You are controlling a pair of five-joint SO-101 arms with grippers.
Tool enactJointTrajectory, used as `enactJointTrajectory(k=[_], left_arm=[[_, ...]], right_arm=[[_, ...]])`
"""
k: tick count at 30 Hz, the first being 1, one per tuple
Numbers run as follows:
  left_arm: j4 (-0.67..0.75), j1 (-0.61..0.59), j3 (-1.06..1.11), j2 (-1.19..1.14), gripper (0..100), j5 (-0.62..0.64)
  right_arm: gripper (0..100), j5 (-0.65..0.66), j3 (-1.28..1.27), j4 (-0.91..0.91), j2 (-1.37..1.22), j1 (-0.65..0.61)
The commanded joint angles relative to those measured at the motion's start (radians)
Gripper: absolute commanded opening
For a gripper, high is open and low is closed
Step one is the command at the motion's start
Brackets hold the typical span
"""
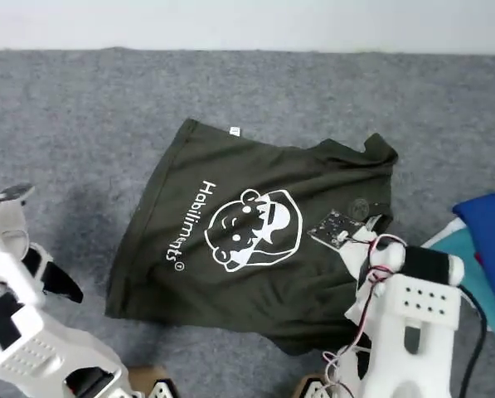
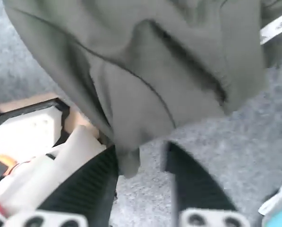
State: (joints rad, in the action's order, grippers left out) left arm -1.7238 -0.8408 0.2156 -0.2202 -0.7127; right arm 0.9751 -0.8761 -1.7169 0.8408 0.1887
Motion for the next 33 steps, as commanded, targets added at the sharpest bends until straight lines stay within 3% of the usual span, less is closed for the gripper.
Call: enactJointTrajectory(k=[1, 10, 19, 24, 33], left_arm=[[-0.034, 0.068, -0.025, 0.057, 22, -0.190], [-0.035, 0.270, 0.054, 0.149, 19, -0.376], [-0.002, 0.647, 0.426, 0.351, 18, -0.327], [0.141, 0.664, 0.381, 0.350, 19, -0.166], [0.193, 0.674, 0.509, 0.348, 19, -0.157]], right_arm=[[35.1, 0.011, 0.008, 0.013, 0.054, 0.012], [35.4, -0.026, 0.008, 0.056, 0.101, 0.013], [35.4, -0.224, 0.008, 0.162, 0.099, 0.019], [35.4, -0.293, 0.008, 0.214, 0.099, 0.019], [35.4, -0.298, 0.008, 0.208, 0.099, 0.018]])
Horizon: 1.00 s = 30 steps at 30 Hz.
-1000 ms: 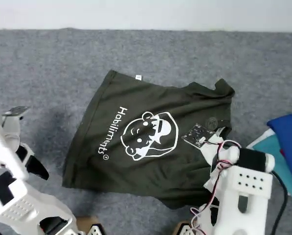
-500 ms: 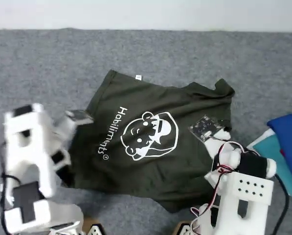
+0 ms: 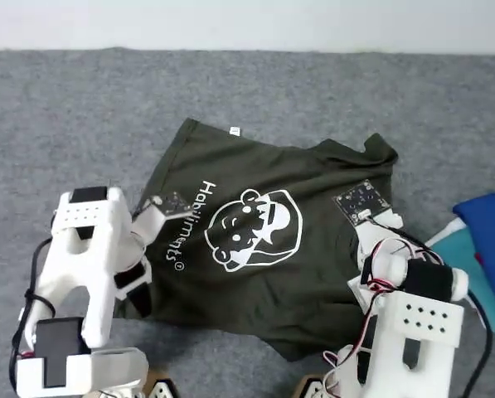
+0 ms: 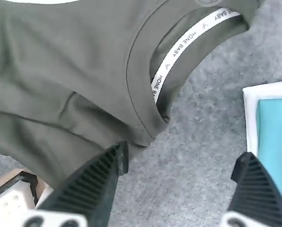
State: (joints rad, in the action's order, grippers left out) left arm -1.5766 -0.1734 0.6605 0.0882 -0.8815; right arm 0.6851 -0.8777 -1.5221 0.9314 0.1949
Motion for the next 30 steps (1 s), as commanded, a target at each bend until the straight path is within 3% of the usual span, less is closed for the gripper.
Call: enactJointTrajectory(k=[1, 5, 10, 15, 21, 24, 30], left_arm=[[0.074, 0.006, 0.091, 0.040, 19, 0.012], [0.173, 0.002, 0.173, 0.040, 17, 0.017], [0.270, 0.005, 0.185, 0.040, 1, 0.034], [0.272, -0.003, 0.193, 0.041, 1, 0.035], [0.121, -0.023, 0.193, 0.041, 1, 0.029], [0.002, -0.028, 0.191, 0.041, 1, -0.037], [-0.112, -0.221, 0.154, 0.041, 1, -0.204]], right_arm=[[35.4, -0.008, 0.009, 0.013, 0.008, 0.012], [35.4, -0.009, 0.009, 0.013, 0.008, 0.012], [35.4, -0.009, 0.009, 0.016, 0.008, 0.012], [35.4, -0.009, 0.008, 0.018, 0.008, 0.012], [35.4, -0.009, 0.008, 0.018, 0.008, 0.012], [35.4, -0.009, 0.008, 0.018, 0.008, 0.012], [35.4, -0.008, 0.008, 0.018, 0.008, 0.008]])
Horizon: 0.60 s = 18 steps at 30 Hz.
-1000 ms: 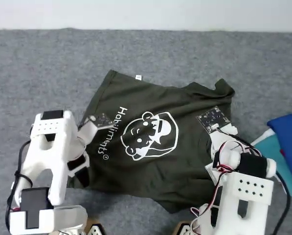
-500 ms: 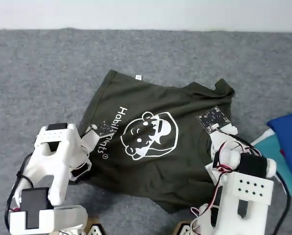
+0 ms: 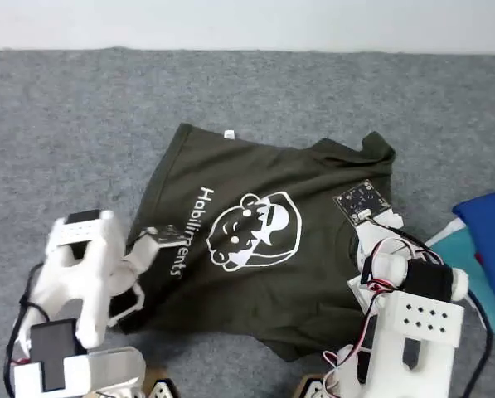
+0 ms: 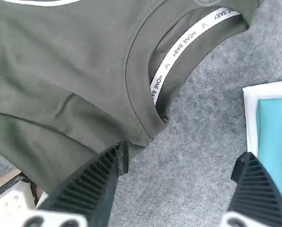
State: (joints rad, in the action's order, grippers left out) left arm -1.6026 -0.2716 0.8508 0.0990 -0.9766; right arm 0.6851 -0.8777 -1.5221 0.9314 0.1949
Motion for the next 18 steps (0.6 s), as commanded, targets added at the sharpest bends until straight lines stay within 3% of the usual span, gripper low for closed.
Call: enactJointTrajectory(k=[1, 4, 10, 16, 18], left_arm=[[-0.115, -0.150, -0.045, 0.031, 1, -0.143], [-0.150, -0.216, -0.074, 0.037, 1, -0.192], [-0.150, -0.236, -0.179, 0.031, 3, -0.164], [-0.118, -0.230, -0.300, 0.032, 30, 0.157], [-0.068, -0.204, -0.398, 0.029, 32, 0.229]], right_arm=[[35.4, -0.006, 0.008, 0.018, 0.008, 0.007], [35.4, -0.006, 0.008, 0.019, 0.008, 0.007], [35.4, -0.006, 0.008, 0.019, 0.008, 0.005], [35.4, -0.006, 0.008, 0.019, 0.008, 0.005], [35.4, -0.006, 0.008, 0.019, 0.008, 0.005]])
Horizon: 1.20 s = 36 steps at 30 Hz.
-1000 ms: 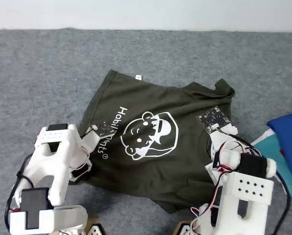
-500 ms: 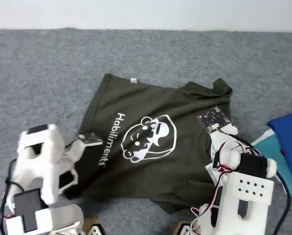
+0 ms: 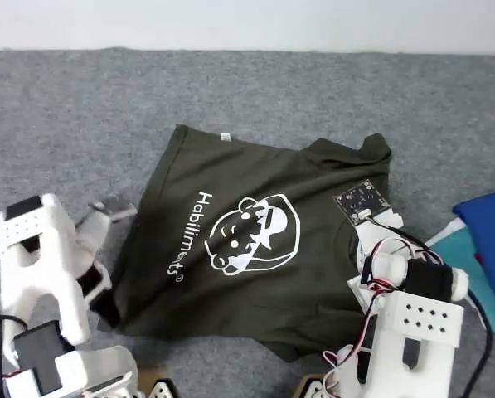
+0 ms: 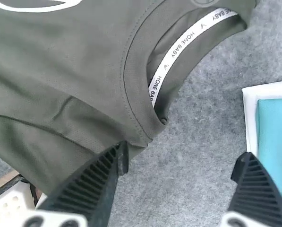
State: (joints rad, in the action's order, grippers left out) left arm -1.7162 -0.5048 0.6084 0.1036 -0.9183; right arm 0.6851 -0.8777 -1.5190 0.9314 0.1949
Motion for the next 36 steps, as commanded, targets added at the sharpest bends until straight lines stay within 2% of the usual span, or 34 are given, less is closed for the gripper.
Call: enactJointTrajectory(k=[1, 5, 9, 13, 17, 22, 26, 31, 36], left_arm=[[0.080, 0.052, -0.208, 0.025, 32, 0.204], [0.207, 0.192, -0.403, -0.002, 32, 0.356], [0.219, 0.344, -0.619, -0.186, 28, 0.474], [0.206, 0.396, -0.938, -0.479, 27, 0.614], [0.163, 0.414, -1.346, -0.809, 27, 0.686], [0.127, 0.442, -1.890, -1.209, 27, 0.680], [0.078, 0.486, -2.176, -1.470, 27, 0.634], [0.057, 0.480, -2.281, -1.622, 22, 0.582], [0.051, 0.473, -2.284, -1.623, 5, 0.505]], right_arm=[[35.4, -0.006, 0.008, 0.016, 0.008, 0.005], [35.4, -0.006, 0.008, 0.015, 0.008, 0.010], [35.4, -0.006, 0.008, 0.010, 0.008, 0.012], [35.4, -0.006, 0.008, 0.008, 0.008, 0.012], [35.4, -0.006, 0.008, 0.007, 0.008, 0.012], [35.4, -0.006, 0.003, 0.005, 0.008, 0.012], [35.4, -0.006, 0.003, 0.004, 0.008, 0.013], [35.4, -0.006, 0.003, -0.025, 0.008, 0.013], [35.4, -0.006, 0.008, -0.024, 0.008, 0.013]])
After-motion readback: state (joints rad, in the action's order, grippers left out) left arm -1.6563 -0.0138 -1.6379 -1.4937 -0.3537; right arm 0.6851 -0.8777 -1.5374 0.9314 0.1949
